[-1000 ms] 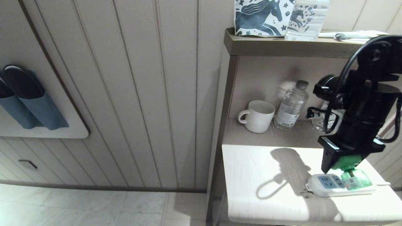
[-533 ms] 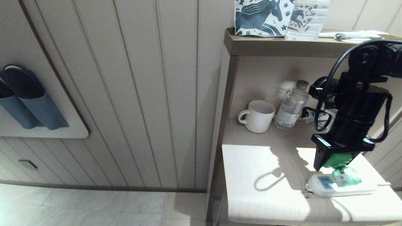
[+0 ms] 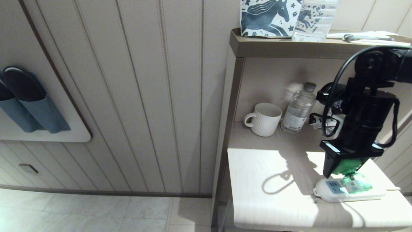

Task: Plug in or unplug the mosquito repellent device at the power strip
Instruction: Insert the plug into the socket

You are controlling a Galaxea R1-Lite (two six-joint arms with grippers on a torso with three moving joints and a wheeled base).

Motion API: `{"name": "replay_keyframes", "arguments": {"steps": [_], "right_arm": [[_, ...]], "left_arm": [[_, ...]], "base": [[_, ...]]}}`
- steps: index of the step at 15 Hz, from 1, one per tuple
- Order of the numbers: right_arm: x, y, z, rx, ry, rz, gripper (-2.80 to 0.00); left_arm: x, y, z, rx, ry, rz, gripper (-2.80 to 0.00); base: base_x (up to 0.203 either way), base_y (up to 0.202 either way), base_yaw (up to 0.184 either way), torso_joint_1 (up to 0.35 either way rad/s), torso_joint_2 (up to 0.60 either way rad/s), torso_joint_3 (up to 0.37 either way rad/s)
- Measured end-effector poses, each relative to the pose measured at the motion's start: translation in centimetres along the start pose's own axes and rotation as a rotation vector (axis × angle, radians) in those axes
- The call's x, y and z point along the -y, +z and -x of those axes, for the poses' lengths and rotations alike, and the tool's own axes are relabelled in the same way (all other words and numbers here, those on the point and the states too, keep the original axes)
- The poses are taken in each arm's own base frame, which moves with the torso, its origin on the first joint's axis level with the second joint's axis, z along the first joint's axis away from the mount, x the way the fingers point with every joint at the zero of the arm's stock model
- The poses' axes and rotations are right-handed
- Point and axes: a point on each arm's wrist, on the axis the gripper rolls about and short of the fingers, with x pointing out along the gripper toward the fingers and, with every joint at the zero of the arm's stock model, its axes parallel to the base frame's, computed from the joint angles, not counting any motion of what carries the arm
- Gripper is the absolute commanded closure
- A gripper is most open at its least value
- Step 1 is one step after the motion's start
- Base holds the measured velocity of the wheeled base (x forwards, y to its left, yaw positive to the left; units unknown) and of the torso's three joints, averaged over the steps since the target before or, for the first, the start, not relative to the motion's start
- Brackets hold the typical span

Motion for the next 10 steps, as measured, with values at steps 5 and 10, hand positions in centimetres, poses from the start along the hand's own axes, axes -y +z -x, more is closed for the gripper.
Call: {"name": "replay_keyframes", "arguments": {"steps": [5,10], "right_arm": [[0.22,0.25,-0.43,-0.016,-0.005,-0.004,0.0],[0.4,-0.06,-0.04,-0.004,-0.001,-0.01,0.0]], "left_arm": [[0.0,-0.01,0.0,0.0,0.0,0.0,0.0],[0.0,-0.02,0.0,-0.001,0.0,0.0,0.0]], "base": [[0.0,0.0,0.0,0.0,0.0,0.0],[0.0,0.0,0.0,0.0,0.0,0.0]]}}
